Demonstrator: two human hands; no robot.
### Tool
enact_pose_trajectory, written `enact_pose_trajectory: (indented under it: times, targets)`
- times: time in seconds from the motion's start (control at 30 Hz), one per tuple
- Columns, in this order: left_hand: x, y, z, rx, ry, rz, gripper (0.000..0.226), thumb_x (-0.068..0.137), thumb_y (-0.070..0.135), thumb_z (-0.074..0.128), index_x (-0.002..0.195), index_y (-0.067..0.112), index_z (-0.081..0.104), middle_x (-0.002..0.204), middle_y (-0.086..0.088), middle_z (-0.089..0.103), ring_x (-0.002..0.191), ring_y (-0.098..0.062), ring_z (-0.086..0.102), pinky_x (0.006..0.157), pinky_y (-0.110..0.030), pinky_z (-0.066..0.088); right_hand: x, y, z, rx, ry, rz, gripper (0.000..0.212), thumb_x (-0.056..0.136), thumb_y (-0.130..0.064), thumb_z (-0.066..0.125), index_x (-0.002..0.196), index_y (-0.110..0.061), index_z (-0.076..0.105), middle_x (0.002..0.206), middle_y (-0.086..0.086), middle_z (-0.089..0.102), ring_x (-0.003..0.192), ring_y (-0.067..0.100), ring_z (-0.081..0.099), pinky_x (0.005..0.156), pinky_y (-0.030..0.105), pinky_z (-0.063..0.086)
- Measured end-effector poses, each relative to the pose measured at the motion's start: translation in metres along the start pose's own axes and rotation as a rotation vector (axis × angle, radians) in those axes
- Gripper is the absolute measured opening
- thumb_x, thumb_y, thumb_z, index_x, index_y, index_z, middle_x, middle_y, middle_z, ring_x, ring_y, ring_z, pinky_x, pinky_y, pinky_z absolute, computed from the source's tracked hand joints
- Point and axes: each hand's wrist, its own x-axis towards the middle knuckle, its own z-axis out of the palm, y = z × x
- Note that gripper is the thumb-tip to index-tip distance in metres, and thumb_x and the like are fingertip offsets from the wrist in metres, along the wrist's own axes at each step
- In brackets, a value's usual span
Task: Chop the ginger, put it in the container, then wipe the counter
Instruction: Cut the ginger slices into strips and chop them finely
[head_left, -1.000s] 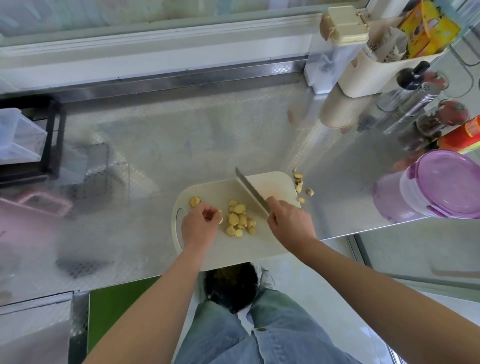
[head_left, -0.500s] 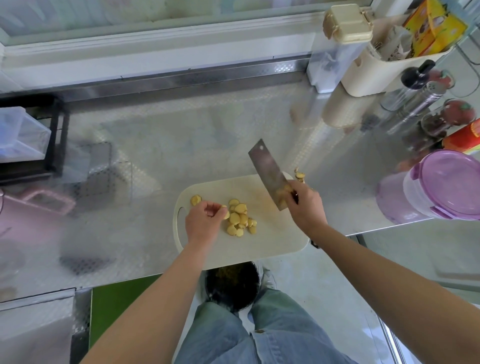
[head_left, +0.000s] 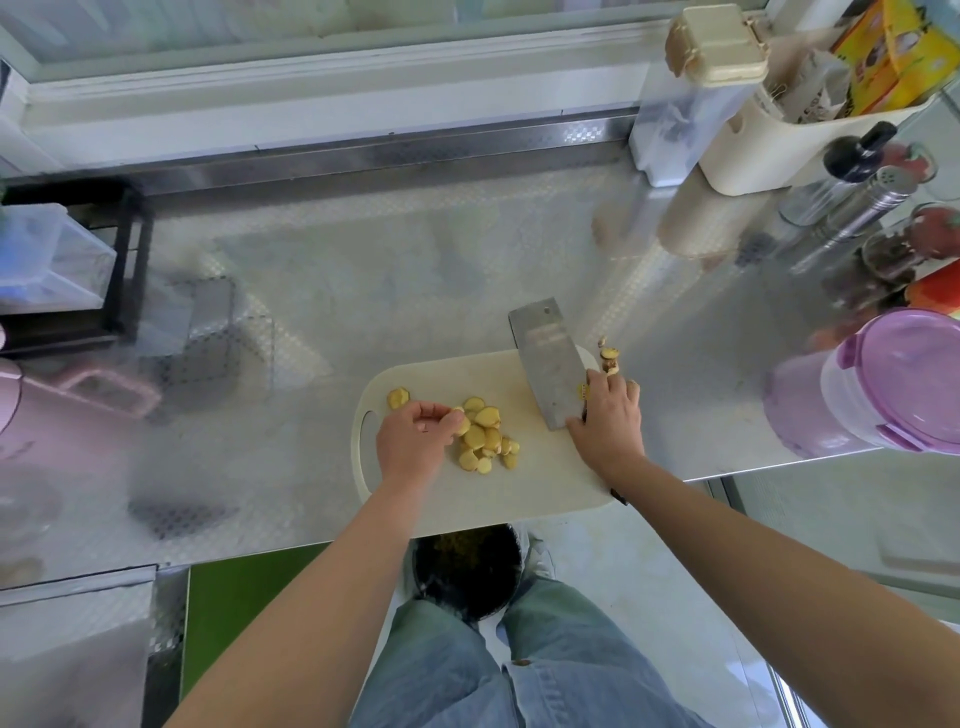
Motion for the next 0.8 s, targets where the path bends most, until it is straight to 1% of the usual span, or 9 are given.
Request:
enact_pose_trajectory:
  times: [0.1, 0.2, 0.27, 0.3, 0.37, 0.47, 0.57, 0.67, 0.8]
  targets:
    - [-0.002, -0.001, -0.004, -0.032, 0.005, -0.019, 0.011, 0.077, 0.021, 0.078, 0.08, 0.015, 0.07, 0.07, 0.001, 0.072, 0.065, -0.014, 0.069, 0.076, -0.038, 0.057, -0.003, -0.007, -0.002, -0.05, 0.072, -0.011, 0.048, 0.081, -0.01, 0.057, 0.127, -0.007, 0.045, 0.131, 0.015, 0.038, 0.12, 0.034, 0.033, 0.101, 0.039, 0.032]
    - [-0.004, -0.003, -0.009, -0.019, 0.029, -0.012, 0.01, 0.078, 0.023, 0.077, 0.079, 0.016, 0.071, 0.072, 0.001, 0.071, 0.071, -0.014, 0.069, 0.07, -0.03, 0.054, -0.009, -0.023, -0.005, 0.063, 0.19, -0.225, 0.047, 0.082, -0.008, 0.06, 0.128, -0.009, 0.051, 0.13, 0.014, 0.044, 0.121, 0.033, 0.038, 0.103, 0.045, 0.036]
    - [-0.006, -0.004, -0.015, 0.104, 0.053, 0.017, 0.011, 0.08, 0.026, 0.075, 0.079, 0.016, 0.07, 0.073, 0.006, 0.068, 0.069, -0.007, 0.063, 0.062, -0.017, 0.044, -0.013, -0.036, -0.002, 0.134, 0.131, -0.434, 0.038, 0.083, -0.007, 0.062, 0.12, -0.01, 0.059, 0.12, 0.011, 0.052, 0.114, 0.03, 0.046, 0.097, 0.043, 0.042]
    - [-0.008, -0.005, -0.018, 0.187, 0.063, 0.04, 0.011, 0.081, 0.027, 0.074, 0.079, 0.018, 0.069, 0.074, 0.008, 0.066, 0.068, -0.004, 0.059, 0.059, -0.015, 0.04, -0.015, -0.043, 0.0, 0.132, 0.059, -0.509, 0.034, 0.084, -0.008, 0.063, 0.117, -0.012, 0.061, 0.118, 0.009, 0.054, 0.112, 0.028, 0.048, 0.095, 0.04, 0.043]
    - [-0.01, -0.01, -0.024, 0.336, 0.082, 0.068, 0.01, 0.082, 0.029, 0.072, 0.08, 0.02, 0.069, 0.079, 0.008, 0.066, 0.071, -0.007, 0.057, 0.061, -0.02, 0.037, -0.02, -0.056, 0.008, 0.067, -0.084, -0.591, 0.033, 0.086, -0.013, 0.063, 0.118, -0.016, 0.062, 0.12, 0.007, 0.052, 0.112, 0.026, 0.048, 0.092, 0.037, 0.043]
    - [-0.012, -0.017, -0.031, 0.45, 0.109, 0.082, 0.016, 0.084, 0.035, 0.069, 0.089, 0.02, 0.066, 0.086, 0.007, 0.066, 0.077, -0.01, 0.057, 0.067, -0.024, 0.037, -0.022, -0.069, 0.022, -0.117, -0.153, -0.596, 0.039, 0.088, -0.019, 0.061, 0.126, -0.021, 0.058, 0.127, 0.005, 0.046, 0.115, 0.025, 0.043, 0.087, 0.03, 0.038]
    - [-0.013, -0.022, -0.035, 0.487, 0.073, 0.179, 0.027, 0.079, 0.04, 0.072, 0.098, 0.024, 0.061, 0.087, 0.008, 0.061, 0.077, -0.01, 0.057, 0.068, -0.023, 0.038, -0.022, -0.074, 0.025, -0.213, -0.147, -0.577, 0.039, 0.087, -0.02, 0.06, 0.126, -0.021, 0.057, 0.125, 0.006, 0.044, 0.115, 0.027, 0.041, 0.084, 0.032, 0.039]
    - [-0.014, -0.029, -0.041, 0.643, -0.014, 0.324, 0.032, 0.079, 0.033, 0.073, 0.108, 0.029, 0.061, 0.094, 0.005, 0.056, 0.08, -0.013, 0.057, 0.069, -0.026, 0.045, -0.021, -0.076, 0.024, -0.223, -0.154, -0.578, 0.037, 0.087, -0.018, 0.061, 0.123, -0.019, 0.058, 0.124, 0.007, 0.043, 0.114, 0.027, 0.041, 0.078, 0.029, 0.036]
    - [-0.011, -0.034, -0.046, 0.688, -0.044, 0.366, 0.029, 0.082, 0.024, 0.07, 0.11, 0.028, 0.064, 0.096, 0.002, 0.057, 0.082, -0.017, 0.06, 0.073, -0.033, 0.051, -0.021, -0.075, 0.023, -0.174, -0.149, -0.567, 0.027, 0.084, -0.015, 0.064, 0.111, -0.017, 0.061, 0.121, 0.004, 0.044, 0.111, 0.024, 0.042, 0.072, 0.026, 0.029]
